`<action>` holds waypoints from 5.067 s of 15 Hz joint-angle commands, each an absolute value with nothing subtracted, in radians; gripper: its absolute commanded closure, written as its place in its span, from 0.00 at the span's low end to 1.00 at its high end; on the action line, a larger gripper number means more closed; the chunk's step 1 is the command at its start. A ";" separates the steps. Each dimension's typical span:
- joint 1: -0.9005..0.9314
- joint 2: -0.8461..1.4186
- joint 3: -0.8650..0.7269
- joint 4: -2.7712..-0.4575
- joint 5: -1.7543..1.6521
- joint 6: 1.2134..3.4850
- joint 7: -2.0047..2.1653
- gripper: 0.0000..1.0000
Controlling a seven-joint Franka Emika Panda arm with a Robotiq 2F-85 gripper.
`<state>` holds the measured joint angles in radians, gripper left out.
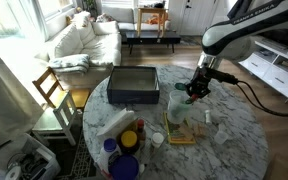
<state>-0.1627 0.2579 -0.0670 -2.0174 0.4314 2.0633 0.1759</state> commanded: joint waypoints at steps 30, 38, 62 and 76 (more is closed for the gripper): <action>-0.120 0.288 -0.073 -1.944 0.360 2.033 0.274 0.00; -0.117 0.299 -0.062 -1.921 0.417 1.904 0.254 0.39; -0.116 0.365 -0.060 -1.824 0.446 1.857 0.286 0.93; -0.153 0.407 -0.103 -1.485 0.440 1.310 0.355 0.93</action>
